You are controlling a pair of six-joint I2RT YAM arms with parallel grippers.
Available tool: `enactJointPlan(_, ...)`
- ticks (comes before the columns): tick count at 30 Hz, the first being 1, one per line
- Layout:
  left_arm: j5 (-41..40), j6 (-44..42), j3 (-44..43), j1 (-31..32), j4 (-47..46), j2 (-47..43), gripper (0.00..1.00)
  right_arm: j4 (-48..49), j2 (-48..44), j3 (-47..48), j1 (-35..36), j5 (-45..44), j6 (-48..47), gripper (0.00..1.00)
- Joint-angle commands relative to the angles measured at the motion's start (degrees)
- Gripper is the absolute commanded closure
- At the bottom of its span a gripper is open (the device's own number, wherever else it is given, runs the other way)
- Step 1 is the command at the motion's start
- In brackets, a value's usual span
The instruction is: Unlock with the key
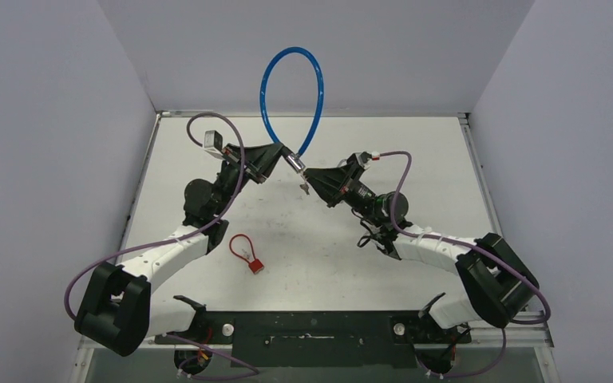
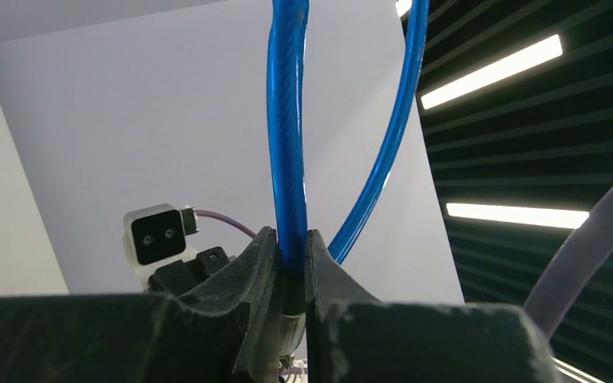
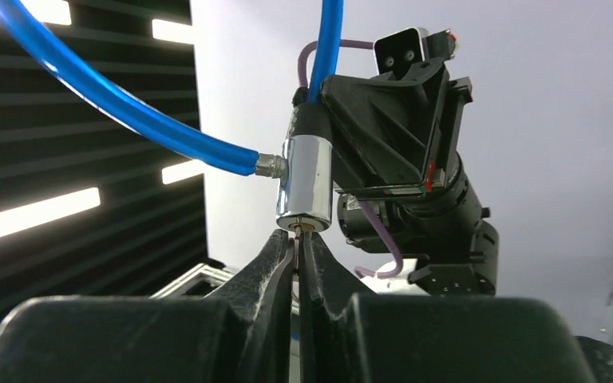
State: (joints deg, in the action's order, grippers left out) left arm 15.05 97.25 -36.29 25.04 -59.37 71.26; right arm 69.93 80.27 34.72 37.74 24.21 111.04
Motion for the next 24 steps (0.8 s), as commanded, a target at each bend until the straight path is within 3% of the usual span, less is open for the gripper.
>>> enactJointPlan(1, -2.45, 1.76, -3.67, -0.25, -10.42, -2.28, 1.00, 14.27, 2.49, 0.34, 2.04, -3.82, 8.12, 1.00)
enactJointPlan(5, -2.89, 1.80, -3.42, -0.25, -10.50, -2.56, 1.00, 14.44, 2.33, -0.02, 2.44, -4.14, 7.66, 1.00)
enactJointPlan(6, -3.17, 1.61, -3.29, -0.25, -10.08, -2.72, 1.00, 13.74, 1.54, -0.35, 2.27, -4.24, 6.71, 0.95)
enactJointPlan(9, -4.15, 0.39, -2.85, -0.32, -7.36, -3.92, 1.00, 8.15, -2.03, -1.27, 0.78, -2.90, 0.70, 0.63)
enactJointPlan(11, -4.72, -0.39, -2.53, -0.34, -5.43, -4.64, 1.00, -0.49, -6.09, -2.18, -0.60, -2.11, -4.54, 0.42)
enactJointPlan(14, -4.77, -0.82, -2.08, -0.50, -4.09, -4.76, 1.00, -14.97, -13.79, -2.63, -3.18, -1.55, -14.78, 0.24)
enactJointPlan(17, -4.52, -1.36, -1.81, -0.54, -2.98, -4.87, 1.00, -31.23, -20.65, 1.24, -5.55, -2.34, -29.79, 0.17)
enactJointPlan(20, -3.50, -2.26, -1.83, -0.60, -1.50, -5.10, 1.00, -49.60, -22.22, 12.06, -5.85, -4.12, -51.17, 0.13)
enactJointPlan(24, -2.30, -3.04, -1.21, -0.60, 0.85, -5.90, 1.00, -57.91, -18.35, 22.92, -5.21, -3.26, -66.37, 0.12)
